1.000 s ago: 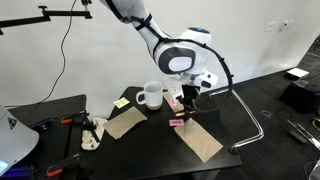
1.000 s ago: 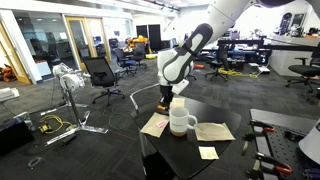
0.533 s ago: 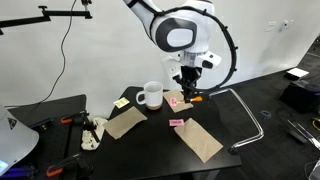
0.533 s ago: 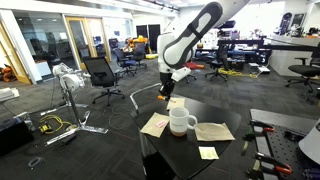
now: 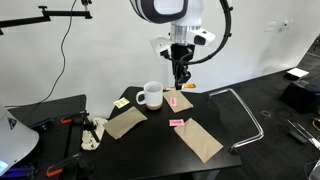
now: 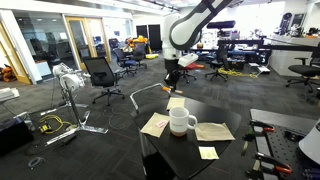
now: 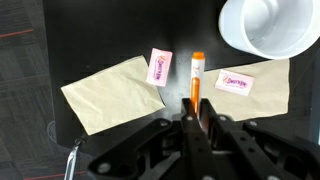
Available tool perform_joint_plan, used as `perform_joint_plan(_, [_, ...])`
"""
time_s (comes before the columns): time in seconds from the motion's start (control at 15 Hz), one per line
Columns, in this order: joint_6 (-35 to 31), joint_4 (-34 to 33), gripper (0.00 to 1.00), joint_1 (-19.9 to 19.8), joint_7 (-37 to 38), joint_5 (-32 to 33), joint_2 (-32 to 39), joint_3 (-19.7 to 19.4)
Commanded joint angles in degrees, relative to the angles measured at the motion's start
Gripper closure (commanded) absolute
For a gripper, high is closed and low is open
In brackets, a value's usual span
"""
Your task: Put the yellow sharpie in the mug
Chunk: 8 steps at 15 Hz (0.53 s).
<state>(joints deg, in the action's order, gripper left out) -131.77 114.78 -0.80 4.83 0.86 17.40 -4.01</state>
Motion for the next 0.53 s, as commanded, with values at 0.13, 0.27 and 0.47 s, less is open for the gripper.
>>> perform_joint_plan(0.13, [5.68,5.48,0.97,0.21,1.24,1.45,-10.20,0.59])
perform_joint_plan(0.27, [7.91,6.12,0.97,0.01,1.38,1.68,-12.65,0.61])
perform_joint_plan(0.47, [7.88,4.30,0.89,-0.42,0.02,0.54,-11.03,0.87])
